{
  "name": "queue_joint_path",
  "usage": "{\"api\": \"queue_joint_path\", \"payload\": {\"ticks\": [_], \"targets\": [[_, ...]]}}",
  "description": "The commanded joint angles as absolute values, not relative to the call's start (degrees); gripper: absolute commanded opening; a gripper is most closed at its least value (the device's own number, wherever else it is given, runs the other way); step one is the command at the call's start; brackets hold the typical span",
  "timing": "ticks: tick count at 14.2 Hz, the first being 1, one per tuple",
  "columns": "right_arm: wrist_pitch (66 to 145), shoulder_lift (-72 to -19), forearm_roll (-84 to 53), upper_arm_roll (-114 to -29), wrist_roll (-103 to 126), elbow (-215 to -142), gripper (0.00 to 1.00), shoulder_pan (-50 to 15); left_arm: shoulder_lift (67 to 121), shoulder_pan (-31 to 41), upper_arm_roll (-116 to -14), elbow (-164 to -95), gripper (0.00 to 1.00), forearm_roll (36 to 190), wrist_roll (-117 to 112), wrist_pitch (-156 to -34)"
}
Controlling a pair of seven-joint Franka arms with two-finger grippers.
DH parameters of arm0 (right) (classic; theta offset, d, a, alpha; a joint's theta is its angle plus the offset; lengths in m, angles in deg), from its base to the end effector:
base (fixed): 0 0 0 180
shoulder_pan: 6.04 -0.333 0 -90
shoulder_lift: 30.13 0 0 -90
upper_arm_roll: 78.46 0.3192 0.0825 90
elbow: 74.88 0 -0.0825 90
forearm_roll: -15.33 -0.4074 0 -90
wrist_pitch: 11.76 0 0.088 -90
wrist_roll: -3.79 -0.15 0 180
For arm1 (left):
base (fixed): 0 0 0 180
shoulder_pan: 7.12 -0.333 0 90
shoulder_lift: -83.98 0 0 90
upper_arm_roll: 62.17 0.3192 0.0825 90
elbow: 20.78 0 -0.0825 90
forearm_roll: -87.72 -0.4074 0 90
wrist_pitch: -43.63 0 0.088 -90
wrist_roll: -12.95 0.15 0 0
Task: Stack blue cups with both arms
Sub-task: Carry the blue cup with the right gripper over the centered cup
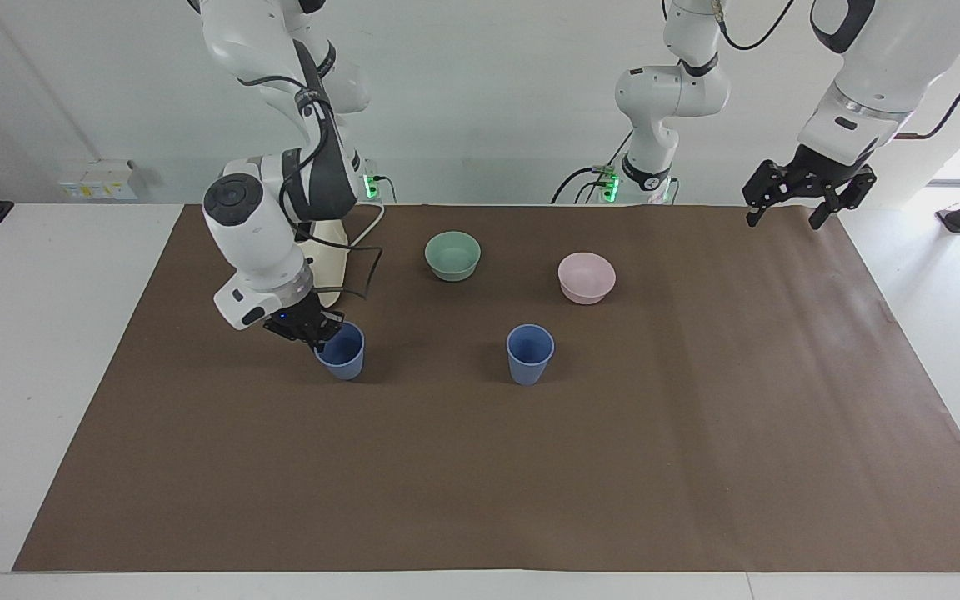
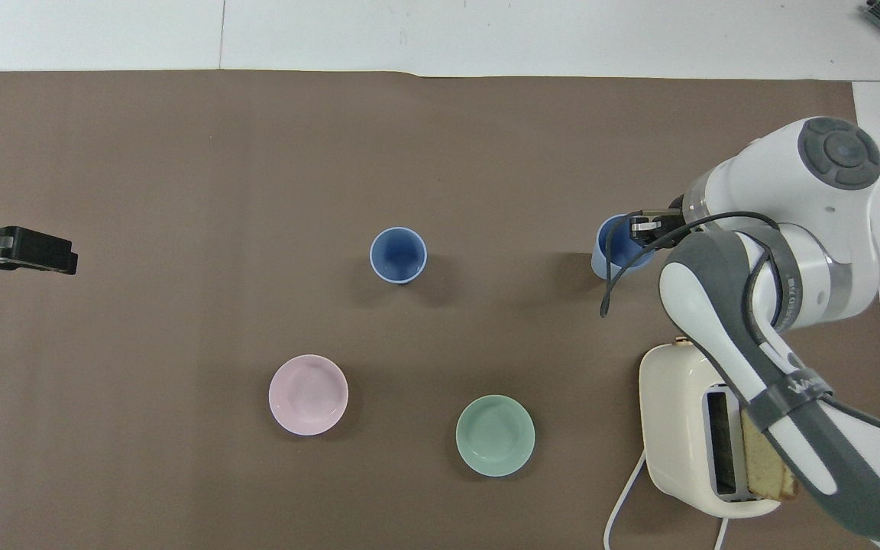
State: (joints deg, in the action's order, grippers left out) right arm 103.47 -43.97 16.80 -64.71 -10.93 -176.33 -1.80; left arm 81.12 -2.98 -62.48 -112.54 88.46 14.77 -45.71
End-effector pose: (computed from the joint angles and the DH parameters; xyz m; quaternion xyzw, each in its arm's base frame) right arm 0.6402 0.0977 0.3778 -0.9989 0.0434 0.0006 0.0171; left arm 0.5595 -0.0456 0.5969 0.9985 -0.0548 0.0037 0.0064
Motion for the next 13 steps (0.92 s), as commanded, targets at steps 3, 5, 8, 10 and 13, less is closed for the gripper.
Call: {"api": "queue_joint_path", "payload": {"ticks": [3, 5, 8, 10, 13], "targets": [[94.68, -45.34, 16.21, -64.14, -22.66, -164.54, 0.00, -8.84, 80.64, -3.42, -62.69, -112.01, 1.00, 89.13, 15.15, -44.78], [94.41, -45.60, 16.47, -63.78, -23.53, -162.17, 0.00, -12.17, 80.64, -3.51, -62.69, -112.01, 1.00, 89.04, 15.23, -44.70], [94.50, -47.79, 16.56, -63.78, -30.98, -156.99, 0.00, -17.19, 80.64, -3.51, -62.69, -112.01, 1.00, 89.04, 15.23, -44.43], [95.02, -49.20, 16.56, -63.78, -33.73, -154.17, 0.00, -19.56, 80.64, -3.51, -62.69, -112.01, 1.00, 89.04, 15.23, -44.43], [97.21, -50.26, 13.41, -63.34, -34.09, -152.49, 0.00, -20.89, 80.64, -3.60, -62.69, -112.01, 1.00, 89.04, 15.23, -44.43]]}}
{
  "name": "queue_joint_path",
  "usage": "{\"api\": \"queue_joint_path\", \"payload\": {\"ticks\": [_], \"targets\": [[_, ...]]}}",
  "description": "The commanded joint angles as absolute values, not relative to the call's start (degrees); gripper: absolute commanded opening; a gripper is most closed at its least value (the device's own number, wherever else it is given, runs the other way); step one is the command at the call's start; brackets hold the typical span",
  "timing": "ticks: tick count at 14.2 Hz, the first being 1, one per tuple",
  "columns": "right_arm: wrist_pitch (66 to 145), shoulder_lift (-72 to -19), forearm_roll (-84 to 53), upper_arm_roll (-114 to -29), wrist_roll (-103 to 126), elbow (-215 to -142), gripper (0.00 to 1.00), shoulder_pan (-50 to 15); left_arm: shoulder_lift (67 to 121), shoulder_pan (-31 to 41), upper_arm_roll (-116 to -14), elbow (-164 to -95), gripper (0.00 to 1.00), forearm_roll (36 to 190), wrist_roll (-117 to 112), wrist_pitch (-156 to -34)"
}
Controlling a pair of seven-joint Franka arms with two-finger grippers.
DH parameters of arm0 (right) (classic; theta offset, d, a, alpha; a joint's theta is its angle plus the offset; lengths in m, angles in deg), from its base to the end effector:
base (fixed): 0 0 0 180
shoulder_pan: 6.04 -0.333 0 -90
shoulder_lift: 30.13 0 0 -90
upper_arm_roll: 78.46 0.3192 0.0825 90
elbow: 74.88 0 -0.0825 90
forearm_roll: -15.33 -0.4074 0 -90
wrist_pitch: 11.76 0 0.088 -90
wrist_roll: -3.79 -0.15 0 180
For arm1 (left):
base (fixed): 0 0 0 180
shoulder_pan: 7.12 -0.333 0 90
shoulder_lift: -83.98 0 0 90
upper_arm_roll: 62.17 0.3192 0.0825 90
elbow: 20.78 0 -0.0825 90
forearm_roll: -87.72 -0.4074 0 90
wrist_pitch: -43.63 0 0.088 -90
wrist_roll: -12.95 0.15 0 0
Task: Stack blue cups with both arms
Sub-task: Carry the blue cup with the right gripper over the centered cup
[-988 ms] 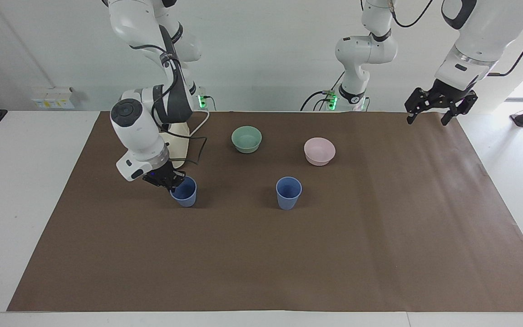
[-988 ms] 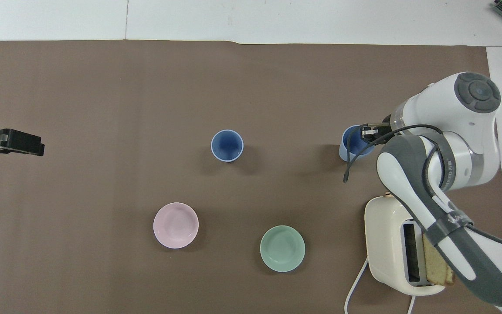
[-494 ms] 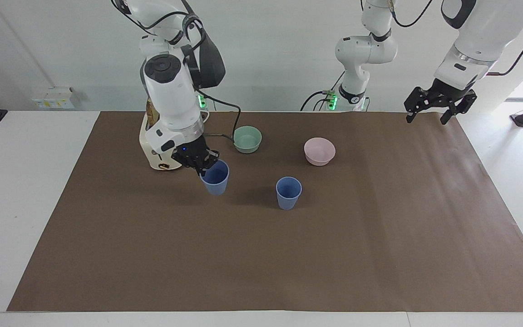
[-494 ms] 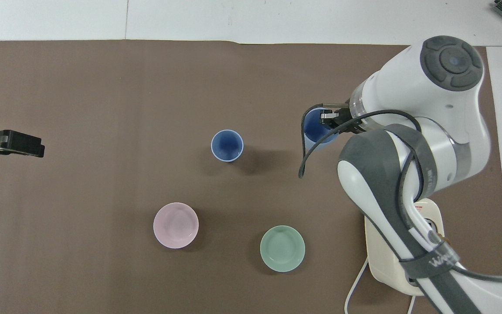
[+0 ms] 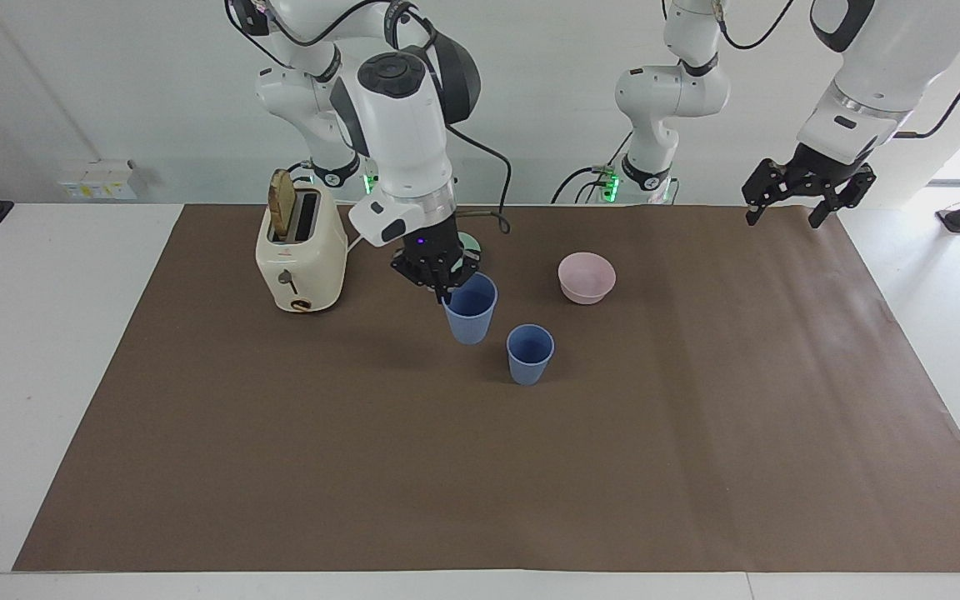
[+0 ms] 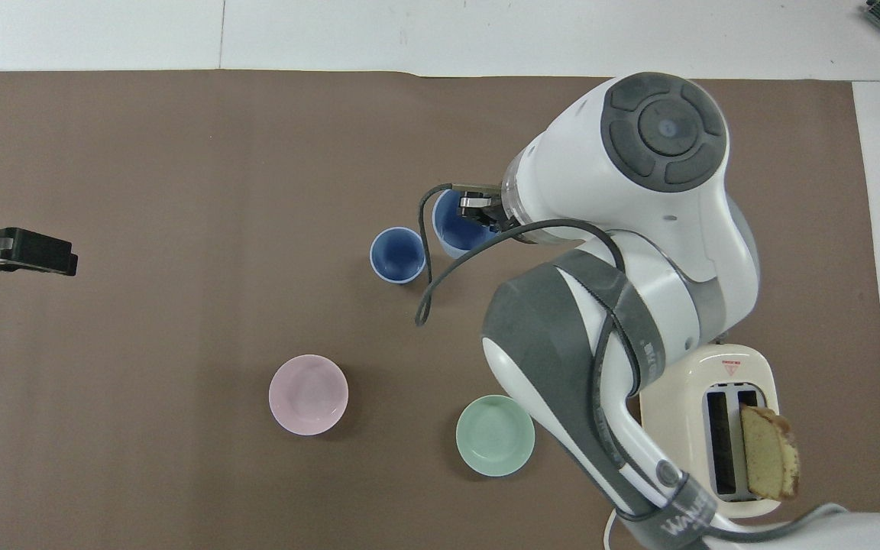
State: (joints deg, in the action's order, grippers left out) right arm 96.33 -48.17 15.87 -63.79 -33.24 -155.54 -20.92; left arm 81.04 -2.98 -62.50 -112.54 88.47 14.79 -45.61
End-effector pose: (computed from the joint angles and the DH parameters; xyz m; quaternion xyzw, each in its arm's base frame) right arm 0.6220 0.3262 0.5034 -0.9929 0.0733 -0.0539 0.0761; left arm 0.5589 -0.0457 0.5975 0.9985 -0.0551 0.0035 0.0065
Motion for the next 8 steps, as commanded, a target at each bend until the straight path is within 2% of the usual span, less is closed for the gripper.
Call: {"api": "queue_joint_path", "payload": {"ticks": [1, 6, 8], "targets": [[97.57, -50.17, 12.44, -63.26, -34.09, -152.49, 0.00, -21.15, 80.64, -3.51, -62.69, -112.01, 1.00, 89.04, 15.23, -44.35], [97.66, -50.26, 10.94, -63.26, -34.09, -152.93, 0.00, -23.53, 80.64, -3.60, -62.69, -112.01, 1.00, 89.04, 15.23, -44.35], [97.84, -51.84, 11.28, -63.34, -34.52, -153.10, 0.00, -25.81, 80.64, -3.51, -62.69, -112.01, 1.00, 89.04, 15.23, -44.35]]}}
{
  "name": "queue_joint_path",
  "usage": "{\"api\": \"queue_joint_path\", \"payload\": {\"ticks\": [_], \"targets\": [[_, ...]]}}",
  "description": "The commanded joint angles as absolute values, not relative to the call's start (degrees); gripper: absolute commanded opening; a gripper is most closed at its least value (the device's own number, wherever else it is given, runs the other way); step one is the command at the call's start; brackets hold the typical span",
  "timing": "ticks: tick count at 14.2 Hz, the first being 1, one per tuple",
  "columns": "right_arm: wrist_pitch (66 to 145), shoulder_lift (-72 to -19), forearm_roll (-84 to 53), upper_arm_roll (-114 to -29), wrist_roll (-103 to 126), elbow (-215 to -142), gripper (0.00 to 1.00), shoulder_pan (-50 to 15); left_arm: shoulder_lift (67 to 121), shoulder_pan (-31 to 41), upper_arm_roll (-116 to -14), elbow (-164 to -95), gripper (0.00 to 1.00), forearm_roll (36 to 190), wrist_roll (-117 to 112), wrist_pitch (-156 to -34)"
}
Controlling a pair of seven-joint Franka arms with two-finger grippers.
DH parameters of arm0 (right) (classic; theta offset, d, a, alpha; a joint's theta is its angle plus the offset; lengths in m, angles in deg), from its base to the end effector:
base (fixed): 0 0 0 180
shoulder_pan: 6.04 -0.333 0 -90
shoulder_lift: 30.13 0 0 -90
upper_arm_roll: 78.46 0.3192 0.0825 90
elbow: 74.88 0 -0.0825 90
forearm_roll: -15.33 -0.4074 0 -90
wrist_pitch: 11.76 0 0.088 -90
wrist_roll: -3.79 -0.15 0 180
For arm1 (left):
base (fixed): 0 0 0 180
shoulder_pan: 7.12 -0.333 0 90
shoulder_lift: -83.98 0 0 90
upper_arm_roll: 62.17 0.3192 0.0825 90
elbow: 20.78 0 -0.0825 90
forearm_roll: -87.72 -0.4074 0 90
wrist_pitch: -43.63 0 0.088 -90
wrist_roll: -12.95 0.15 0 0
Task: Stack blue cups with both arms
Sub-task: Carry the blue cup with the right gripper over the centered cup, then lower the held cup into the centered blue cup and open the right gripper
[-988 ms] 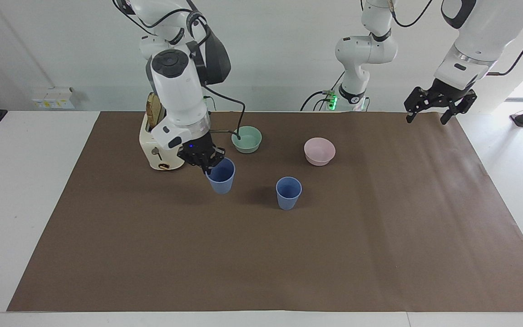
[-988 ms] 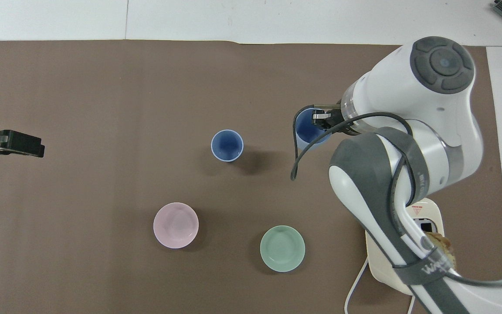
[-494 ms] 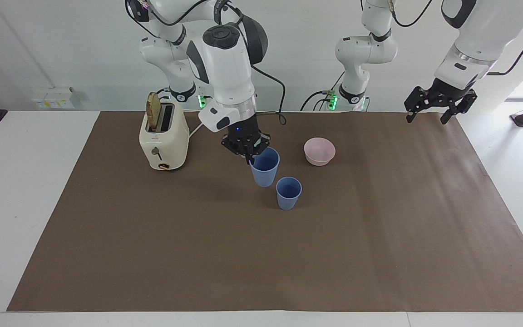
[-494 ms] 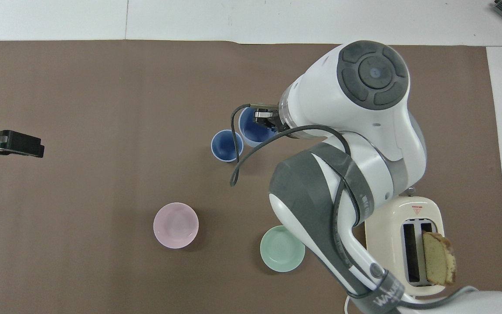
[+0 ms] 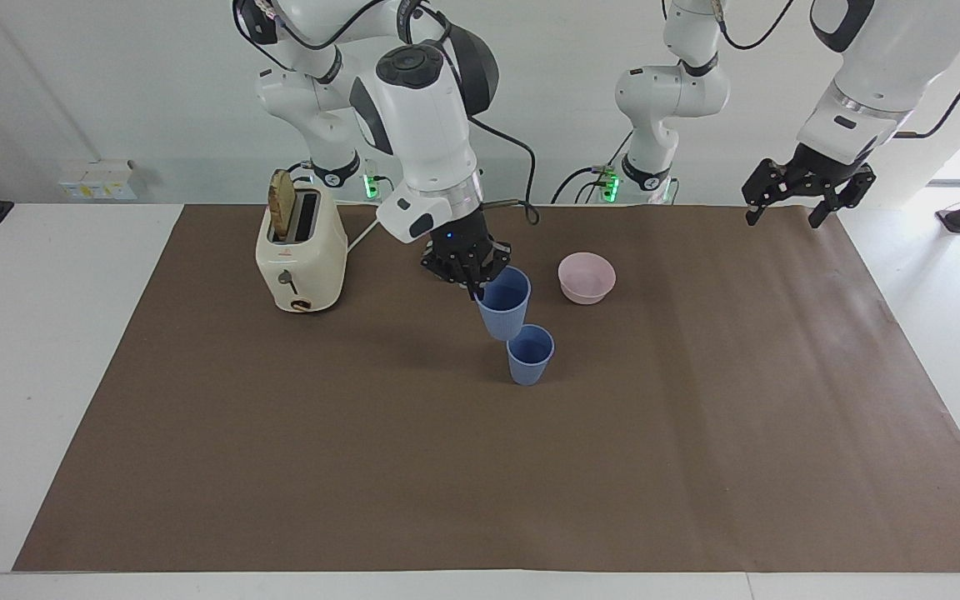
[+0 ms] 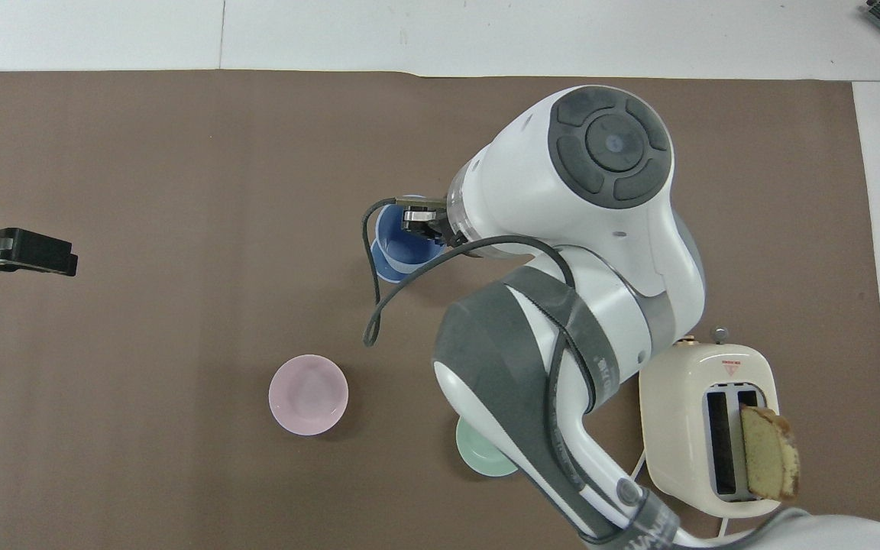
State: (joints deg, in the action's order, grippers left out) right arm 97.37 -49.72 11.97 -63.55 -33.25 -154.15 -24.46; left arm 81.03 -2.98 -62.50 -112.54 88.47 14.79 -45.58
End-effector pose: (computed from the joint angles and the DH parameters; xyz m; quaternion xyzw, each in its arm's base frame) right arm 0.6044 0.3757 0.5007 -0.9917 0.0503 -0.0368 0.1125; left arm 0.5587 -0.0457 0.5976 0.9985 -0.0551 0.0033 0.0065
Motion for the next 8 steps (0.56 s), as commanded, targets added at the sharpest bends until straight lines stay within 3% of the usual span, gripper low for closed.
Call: {"api": "queue_joint_path", "payload": {"ticks": [1, 8], "targets": [[97.92, -52.02, 11.55, -63.34, -34.53, -153.19, 0.00, -25.64, 80.55, -3.51, -62.69, -112.01, 1.00, 89.04, 15.23, -44.35], [102.93, -53.77, 12.16, -63.52, -33.65, -155.74, 0.00, -25.11, 80.64, -3.60, -62.69, -112.01, 1.00, 89.04, 15.23, -44.35]]}}
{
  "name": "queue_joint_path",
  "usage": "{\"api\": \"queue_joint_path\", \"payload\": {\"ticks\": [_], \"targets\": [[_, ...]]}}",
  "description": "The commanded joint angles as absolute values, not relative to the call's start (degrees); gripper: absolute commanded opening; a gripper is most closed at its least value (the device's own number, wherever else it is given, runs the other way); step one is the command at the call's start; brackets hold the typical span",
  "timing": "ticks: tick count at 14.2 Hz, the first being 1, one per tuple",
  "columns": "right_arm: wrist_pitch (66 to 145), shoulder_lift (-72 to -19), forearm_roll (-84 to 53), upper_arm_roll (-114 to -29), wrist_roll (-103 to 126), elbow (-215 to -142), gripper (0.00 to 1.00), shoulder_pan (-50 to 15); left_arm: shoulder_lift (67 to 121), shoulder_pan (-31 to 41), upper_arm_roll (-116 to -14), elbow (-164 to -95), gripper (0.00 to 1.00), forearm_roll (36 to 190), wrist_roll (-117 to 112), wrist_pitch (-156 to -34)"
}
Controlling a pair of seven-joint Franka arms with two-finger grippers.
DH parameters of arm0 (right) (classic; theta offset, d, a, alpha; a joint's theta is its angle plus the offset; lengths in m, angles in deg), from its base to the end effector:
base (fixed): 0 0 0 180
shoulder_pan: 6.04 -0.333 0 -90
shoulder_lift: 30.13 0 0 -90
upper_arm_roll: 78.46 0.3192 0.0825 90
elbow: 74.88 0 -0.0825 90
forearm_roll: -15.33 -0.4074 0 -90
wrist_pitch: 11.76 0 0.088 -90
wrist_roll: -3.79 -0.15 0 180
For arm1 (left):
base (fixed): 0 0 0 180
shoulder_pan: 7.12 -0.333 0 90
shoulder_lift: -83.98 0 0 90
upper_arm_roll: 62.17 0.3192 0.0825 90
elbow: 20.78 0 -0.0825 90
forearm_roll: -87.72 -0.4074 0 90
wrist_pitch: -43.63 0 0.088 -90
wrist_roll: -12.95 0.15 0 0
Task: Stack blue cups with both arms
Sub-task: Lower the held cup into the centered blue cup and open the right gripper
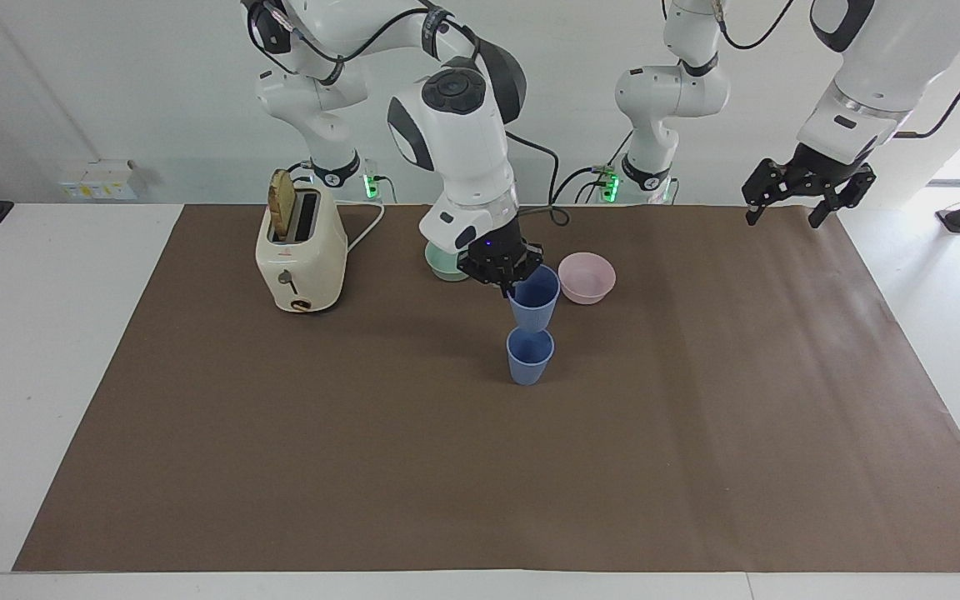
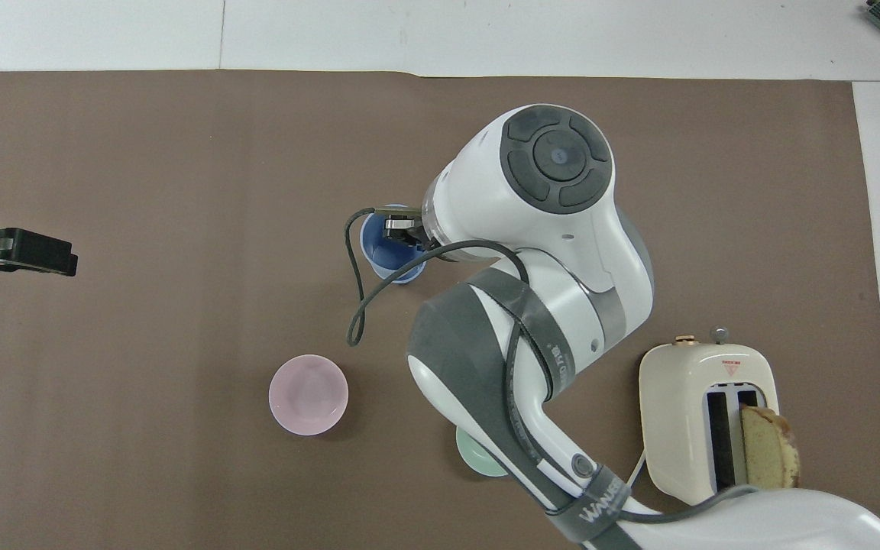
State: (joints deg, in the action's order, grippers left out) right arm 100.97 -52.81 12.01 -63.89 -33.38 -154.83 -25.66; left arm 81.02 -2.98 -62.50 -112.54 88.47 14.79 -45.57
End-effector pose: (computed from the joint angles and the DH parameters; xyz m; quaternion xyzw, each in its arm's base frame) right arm 0.6120 0.3911 0.4634 -0.9916 0.0484 -0.0325 0.1157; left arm 0.5587 -0.0457 0.5977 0.9985 -0.0551 0.0033 0.0065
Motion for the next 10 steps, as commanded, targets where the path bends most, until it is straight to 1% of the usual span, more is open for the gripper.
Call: {"api": "queue_joint_path", "payload": {"ticks": [1, 5, 10], "targets": [[102.94, -53.95, 12.16, -63.61, -33.39, -155.83, 0.00, -25.03, 80.64, -3.60, -62.69, -112.01, 1.00, 89.04, 15.23, -44.35], [102.94, -54.48, 13.12, -63.70, -32.25, -157.50, 0.00, -24.41, 80.55, -3.60, -62.69, -112.01, 1.00, 89.04, 15.23, -44.35], [103.02, -54.39, 13.39, -63.70, -32.15, -157.85, 0.00, -23.97, 80.64, -3.60, -62.69, -112.01, 1.00, 89.04, 15.23, -44.35]]}}
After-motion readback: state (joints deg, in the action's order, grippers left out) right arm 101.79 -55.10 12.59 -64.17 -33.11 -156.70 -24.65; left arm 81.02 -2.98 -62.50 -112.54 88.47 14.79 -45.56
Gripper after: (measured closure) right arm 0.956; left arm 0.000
